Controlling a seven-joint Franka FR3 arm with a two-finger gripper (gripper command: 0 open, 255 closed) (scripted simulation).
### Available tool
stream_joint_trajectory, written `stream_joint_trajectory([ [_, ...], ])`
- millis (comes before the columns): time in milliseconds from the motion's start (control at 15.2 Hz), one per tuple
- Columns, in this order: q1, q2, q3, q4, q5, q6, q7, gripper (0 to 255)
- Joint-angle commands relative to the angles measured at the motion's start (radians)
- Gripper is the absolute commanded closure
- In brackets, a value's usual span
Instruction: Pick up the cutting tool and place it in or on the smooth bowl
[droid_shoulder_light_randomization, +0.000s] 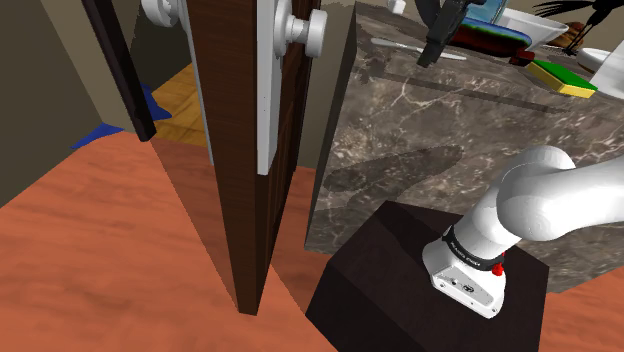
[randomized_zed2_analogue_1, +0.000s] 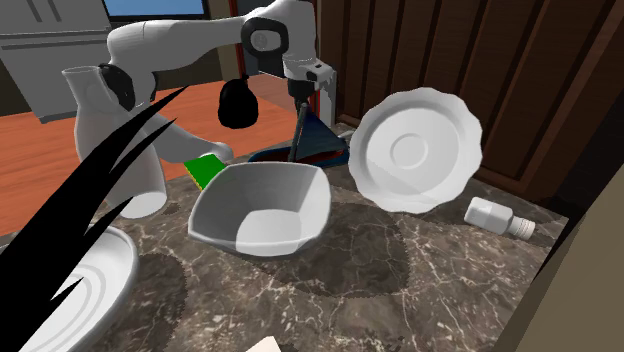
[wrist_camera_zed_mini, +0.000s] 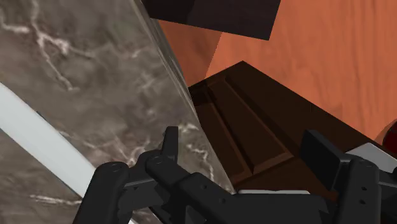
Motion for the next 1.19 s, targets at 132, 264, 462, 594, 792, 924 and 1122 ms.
stream_joint_trajectory([
  [132, 0.016, 0.013, -0.048, 0.024, -0.047, 0.018, -0.116, 0],
  [264, 0.036, 0.031, -0.097, 0.054, -0.088, 0.040, -0.232, 0],
  [462, 0.072, 0.068, -0.169, 0.110, -0.137, 0.073, -0.403, 0],
  [594, 0.099, 0.097, -0.216, 0.154, -0.160, 0.095, -0.512, 0],
  [792, 0.097, 0.090, -0.217, 0.108, -0.163, 0.134, -0.511, 0],
  [924, 0.096, 0.086, -0.218, 0.078, -0.164, 0.160, -0.510, 0],
  [1122, 0.095, 0.083, -0.220, 0.041, -0.166, 0.194, -0.509, 0],
])
